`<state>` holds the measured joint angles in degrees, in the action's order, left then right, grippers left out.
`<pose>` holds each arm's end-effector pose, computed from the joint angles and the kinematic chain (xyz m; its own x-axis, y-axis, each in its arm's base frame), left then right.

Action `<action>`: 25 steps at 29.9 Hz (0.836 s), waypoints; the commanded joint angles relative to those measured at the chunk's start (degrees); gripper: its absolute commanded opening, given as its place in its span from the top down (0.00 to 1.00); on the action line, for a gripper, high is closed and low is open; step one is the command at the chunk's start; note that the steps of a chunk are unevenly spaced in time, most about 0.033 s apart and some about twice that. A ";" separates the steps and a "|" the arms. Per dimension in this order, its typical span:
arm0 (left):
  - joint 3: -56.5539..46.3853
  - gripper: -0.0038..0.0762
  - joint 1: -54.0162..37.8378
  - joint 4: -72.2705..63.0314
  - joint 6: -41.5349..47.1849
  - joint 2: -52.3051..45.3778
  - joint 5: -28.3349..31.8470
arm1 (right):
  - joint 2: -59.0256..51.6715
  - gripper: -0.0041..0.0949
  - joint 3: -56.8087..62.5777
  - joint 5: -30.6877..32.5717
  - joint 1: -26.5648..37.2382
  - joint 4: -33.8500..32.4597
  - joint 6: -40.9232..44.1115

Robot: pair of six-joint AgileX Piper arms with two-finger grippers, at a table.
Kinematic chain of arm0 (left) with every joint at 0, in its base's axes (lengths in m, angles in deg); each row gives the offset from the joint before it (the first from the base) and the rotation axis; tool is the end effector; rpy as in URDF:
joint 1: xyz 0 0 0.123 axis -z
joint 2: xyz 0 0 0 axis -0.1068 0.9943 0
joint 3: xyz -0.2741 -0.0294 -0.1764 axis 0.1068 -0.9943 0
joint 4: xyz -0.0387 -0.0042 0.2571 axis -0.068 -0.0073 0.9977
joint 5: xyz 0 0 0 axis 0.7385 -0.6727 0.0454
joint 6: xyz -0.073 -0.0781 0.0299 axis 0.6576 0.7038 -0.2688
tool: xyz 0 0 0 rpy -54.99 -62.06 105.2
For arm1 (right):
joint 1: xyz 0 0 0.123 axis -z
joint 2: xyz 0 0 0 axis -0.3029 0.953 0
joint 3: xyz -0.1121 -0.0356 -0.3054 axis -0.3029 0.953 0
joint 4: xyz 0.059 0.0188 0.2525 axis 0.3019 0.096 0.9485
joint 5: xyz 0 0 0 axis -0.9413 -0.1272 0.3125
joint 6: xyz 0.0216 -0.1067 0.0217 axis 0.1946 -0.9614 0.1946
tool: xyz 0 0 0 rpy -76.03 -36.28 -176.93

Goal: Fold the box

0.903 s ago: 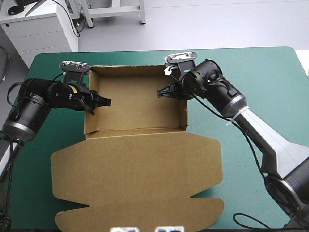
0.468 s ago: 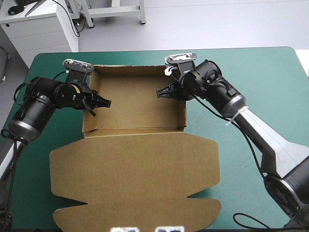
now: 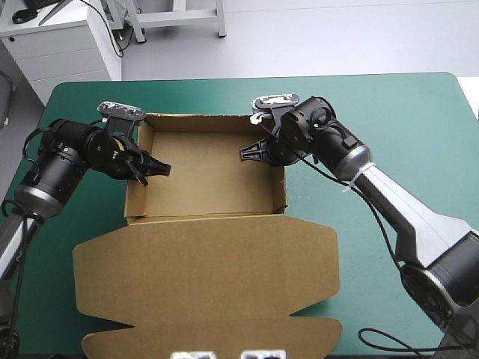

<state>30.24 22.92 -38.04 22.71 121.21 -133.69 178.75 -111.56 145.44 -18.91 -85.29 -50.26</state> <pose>0.2950 -0.0826 0.3895 -0.8238 0.2437 -0.5117 0.2577 0.9652 0.0448 0.3450 0.2456 0.3761 -0.8403 -0.2156 -0.4975 -0.3050 0.9466 0.1049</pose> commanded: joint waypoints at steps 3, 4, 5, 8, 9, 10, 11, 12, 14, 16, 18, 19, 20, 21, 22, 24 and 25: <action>1.85 0.96 0.96 0.68 -0.45 -0.16 -0.19 | -0.40 0.96 -1.66 -1.69 -0.70 6.75 -4.38; 1.85 0.96 0.96 0.68 0.26 0.47 -1.04 | -0.28 0.96 -1.66 -1.69 -0.70 7.47 -4.48; 1.85 0.96 0.96 0.68 0.51 1.01 -1.79 | 0.00 0.96 -1.66 -1.69 -0.70 7.46 -4.53; 1.85 0.96 0.96 0.46 0.51 2.41 -3.72 | 0.12 0.96 -1.66 -1.30 -0.70 7.73 -4.53; 1.85 0.96 0.96 0.46 0.51 3.00 -3.82 | 0.12 0.96 -1.66 -1.21 -0.70 7.73 -4.53; 1.85 0.96 0.96 0.46 0.51 3.00 -3.82 | 0.24 0.96 -1.66 -1.06 -0.70 7.73 -4.53; 1.85 0.96 0.96 0.46 0.51 3.14 -3.82 | 0.24 0.96 -1.66 -0.90 -0.70 7.73 -4.53; 1.85 0.96 0.96 0.33 0.51 3.14 -3.40 | 0.24 0.96 -1.66 -0.76 -0.70 7.73 -4.53; 1.85 0.96 0.96 -0.36 0.51 3.14 -2.94 | 0.65 0.96 -1.66 -0.29 -0.70 7.73 -4.53; 2.87 0.96 0.96 -1.87 0.39 3.14 -3.05 | 1.27 0.96 -1.66 0.94 -0.70 7.86 -4.53; 4.86 0.96 0.85 -3.57 0.39 3.14 -3.32 | 2.20 0.96 -1.66 2.06 -0.70 7.86 -4.53; 5.97 0.96 0.85 -4.65 0.27 3.14 -3.56 | 2.77 0.96 -1.66 2.50 -0.70 7.86 -4.53; 7.50 0.96 0.85 -5.20 0.27 3.14 -4.02 | 3.03 0.96 -1.66 2.90 -0.60 8.19 -4.53; 9.18 0.96 0.85 -5.16 0.27 3.14 -4.69 | 3.45 0.96 -1.66 2.99 -0.59 8.29 -4.53; 10.92 0.96 0.85 -5.16 0.27 3.14 -5.49 | 3.50 0.96 -1.66 2.99 -0.59 8.76 -4.53; 13.81 0.96 0.85 -4.60 0.27 3.14 -7.09 | 3.53 0.96 -1.66 2.89 -0.59 9.93 -4.53; 15.27 0.96 0.85 -4.49 0.66 3.14 -7.98 | 3.53 0.96 -1.66 2.78 -0.59 10.15 -4.53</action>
<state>39.27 22.92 -38.77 24.55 126.86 -143.41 184.69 -111.62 148.66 -18.49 -78.79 -51.33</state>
